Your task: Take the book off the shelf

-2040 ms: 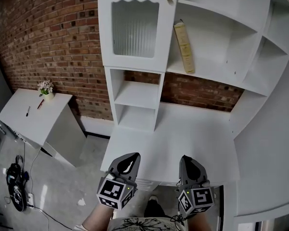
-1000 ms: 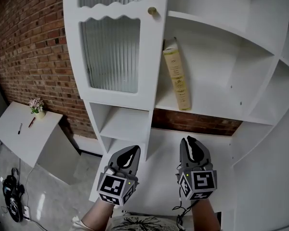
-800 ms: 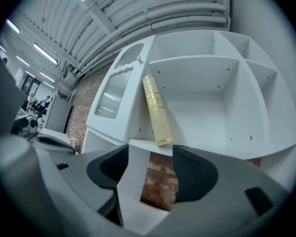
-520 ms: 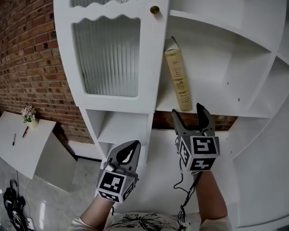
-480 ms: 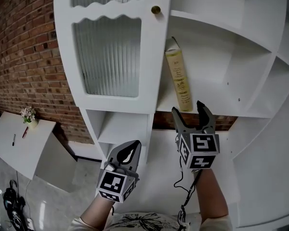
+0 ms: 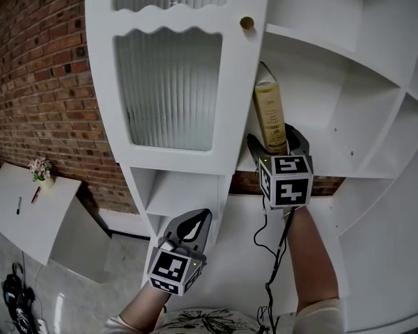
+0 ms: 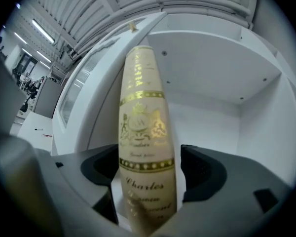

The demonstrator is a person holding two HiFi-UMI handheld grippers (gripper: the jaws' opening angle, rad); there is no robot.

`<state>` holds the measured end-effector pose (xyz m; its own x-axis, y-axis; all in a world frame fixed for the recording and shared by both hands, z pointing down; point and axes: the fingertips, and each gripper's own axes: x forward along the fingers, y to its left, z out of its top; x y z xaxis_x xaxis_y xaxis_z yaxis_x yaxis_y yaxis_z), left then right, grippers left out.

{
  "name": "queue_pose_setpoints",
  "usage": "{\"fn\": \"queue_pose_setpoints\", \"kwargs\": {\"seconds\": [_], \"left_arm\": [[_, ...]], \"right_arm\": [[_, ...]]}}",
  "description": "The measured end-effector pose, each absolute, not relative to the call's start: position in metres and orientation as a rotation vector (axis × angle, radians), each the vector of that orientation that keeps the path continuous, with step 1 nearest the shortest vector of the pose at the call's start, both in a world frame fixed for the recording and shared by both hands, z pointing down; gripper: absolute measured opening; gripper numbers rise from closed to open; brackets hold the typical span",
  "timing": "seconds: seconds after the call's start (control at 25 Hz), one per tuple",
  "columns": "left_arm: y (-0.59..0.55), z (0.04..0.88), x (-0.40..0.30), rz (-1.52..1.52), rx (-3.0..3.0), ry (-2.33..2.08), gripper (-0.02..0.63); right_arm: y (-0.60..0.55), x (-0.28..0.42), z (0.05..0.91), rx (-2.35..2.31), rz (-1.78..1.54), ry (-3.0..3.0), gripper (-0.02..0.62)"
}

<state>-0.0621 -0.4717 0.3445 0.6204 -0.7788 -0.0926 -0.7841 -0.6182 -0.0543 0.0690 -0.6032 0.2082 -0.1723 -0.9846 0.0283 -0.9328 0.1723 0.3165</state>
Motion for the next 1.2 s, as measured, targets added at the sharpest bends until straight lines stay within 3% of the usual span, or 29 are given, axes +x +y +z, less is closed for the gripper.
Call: {"fn": "queue_pose_setpoints", "kwargs": {"seconds": [0.16, 0.52, 1.2], "left_arm": [[-0.479, 0.348, -0.066, 0.093, -2.752, 1.344, 0.012], [-0.488, 0.352, -0.073, 0.088, -2.743, 1.387, 0.012], [-0.451, 0.355, -0.085, 0.078, -2.762, 1.395, 0.012]], "right_arm": [[-0.622, 0.065, 0.208, 1.831, -0.304, -2.192, 0.360], [-0.634, 0.080, 0.202, 1.897, -0.340, -2.154, 0.233], [-0.558, 0.089, 0.192, 1.950, -0.407, -2.186, 0.222]]}}
